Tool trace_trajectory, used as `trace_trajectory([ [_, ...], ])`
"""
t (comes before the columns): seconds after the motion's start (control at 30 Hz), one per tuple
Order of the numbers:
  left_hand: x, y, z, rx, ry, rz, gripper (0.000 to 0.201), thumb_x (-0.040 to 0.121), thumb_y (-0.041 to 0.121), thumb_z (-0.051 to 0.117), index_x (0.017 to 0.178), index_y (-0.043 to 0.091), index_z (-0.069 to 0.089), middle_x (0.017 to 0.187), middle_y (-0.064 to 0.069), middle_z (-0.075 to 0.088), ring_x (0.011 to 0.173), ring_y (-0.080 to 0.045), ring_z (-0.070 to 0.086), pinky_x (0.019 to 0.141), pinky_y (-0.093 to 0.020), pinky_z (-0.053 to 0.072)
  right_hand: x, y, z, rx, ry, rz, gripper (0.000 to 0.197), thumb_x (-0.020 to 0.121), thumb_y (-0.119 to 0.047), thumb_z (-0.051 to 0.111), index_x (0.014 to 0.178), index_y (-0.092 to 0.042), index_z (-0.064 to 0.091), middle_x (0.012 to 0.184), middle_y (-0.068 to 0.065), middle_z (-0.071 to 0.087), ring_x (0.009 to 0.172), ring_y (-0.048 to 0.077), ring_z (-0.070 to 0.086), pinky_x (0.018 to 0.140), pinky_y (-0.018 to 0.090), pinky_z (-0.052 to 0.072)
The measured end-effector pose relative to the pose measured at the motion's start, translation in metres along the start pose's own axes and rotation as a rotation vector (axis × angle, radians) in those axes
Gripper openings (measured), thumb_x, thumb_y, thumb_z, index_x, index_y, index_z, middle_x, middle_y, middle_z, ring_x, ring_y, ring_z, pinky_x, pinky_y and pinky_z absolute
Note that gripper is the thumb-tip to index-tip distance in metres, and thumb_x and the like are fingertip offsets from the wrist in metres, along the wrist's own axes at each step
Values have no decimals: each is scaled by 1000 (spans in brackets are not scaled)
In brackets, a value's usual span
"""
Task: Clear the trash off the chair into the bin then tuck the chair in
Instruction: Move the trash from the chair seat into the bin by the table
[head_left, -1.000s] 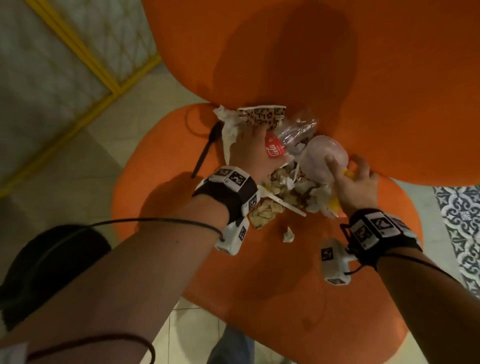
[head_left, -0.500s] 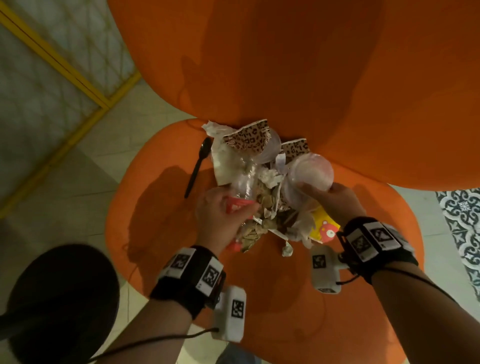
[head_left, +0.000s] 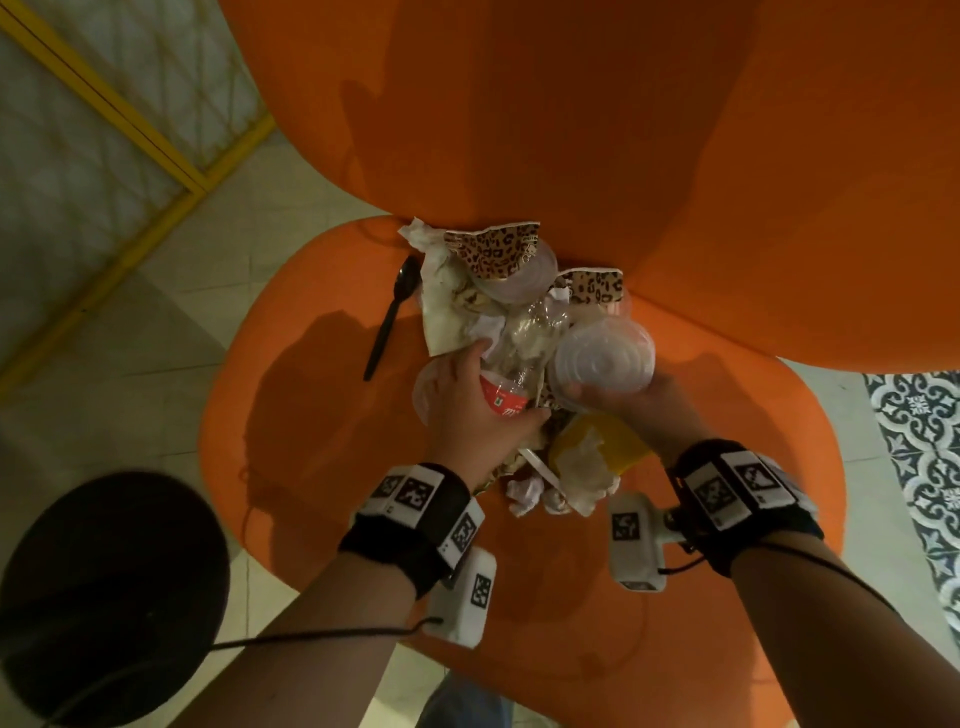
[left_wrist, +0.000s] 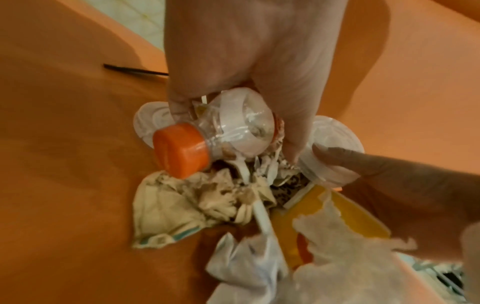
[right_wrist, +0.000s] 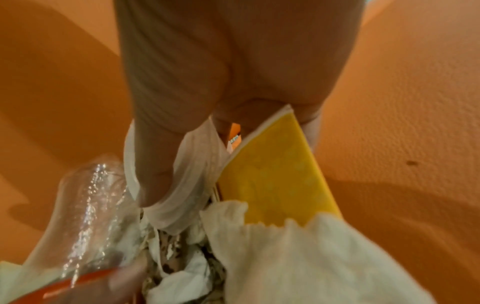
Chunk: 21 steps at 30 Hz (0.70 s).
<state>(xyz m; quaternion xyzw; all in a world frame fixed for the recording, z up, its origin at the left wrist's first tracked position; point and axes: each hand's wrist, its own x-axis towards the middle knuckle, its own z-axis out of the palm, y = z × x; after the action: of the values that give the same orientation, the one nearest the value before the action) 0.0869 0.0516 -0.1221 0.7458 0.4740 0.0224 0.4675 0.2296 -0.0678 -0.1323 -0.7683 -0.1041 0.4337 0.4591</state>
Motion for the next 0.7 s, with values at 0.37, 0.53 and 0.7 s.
trace_trajectory([
  [0.37, 3, 14, -4, -293, -168, -79, 81, 71, 21, 80, 138, 31, 35, 100, 34, 40, 101, 7, 38, 73, -5, 32, -11, 14, 24, 162, 93, 80, 51, 72, -26, 79, 117, -12, 59, 97, 6, 71, 83, 15, 68, 58, 21, 51],
  [0.53, 1, 7, -1, -361, -107, -93, 65, 71, 11, 77, 119, 39, 42, 95, 28, 48, 89, 11, 51, 67, -8, 38, -17, 16, 24, 177, 155, 30, 52, 72, -28, 79, 119, -16, 59, 100, 1, 70, 89, 11, 66, 63, 20, 51],
  [0.7, -6, -3, -4, -378, -55, -90, 70, 71, 11, 75, 131, 28, 43, 108, 20, 49, 94, 8, 54, 71, -7, 41, -19, 22, 19, 218, 235, 41, 50, 73, -25, 79, 118, -16, 60, 103, 2, 70, 95, 14, 66, 76, 32, 56],
])
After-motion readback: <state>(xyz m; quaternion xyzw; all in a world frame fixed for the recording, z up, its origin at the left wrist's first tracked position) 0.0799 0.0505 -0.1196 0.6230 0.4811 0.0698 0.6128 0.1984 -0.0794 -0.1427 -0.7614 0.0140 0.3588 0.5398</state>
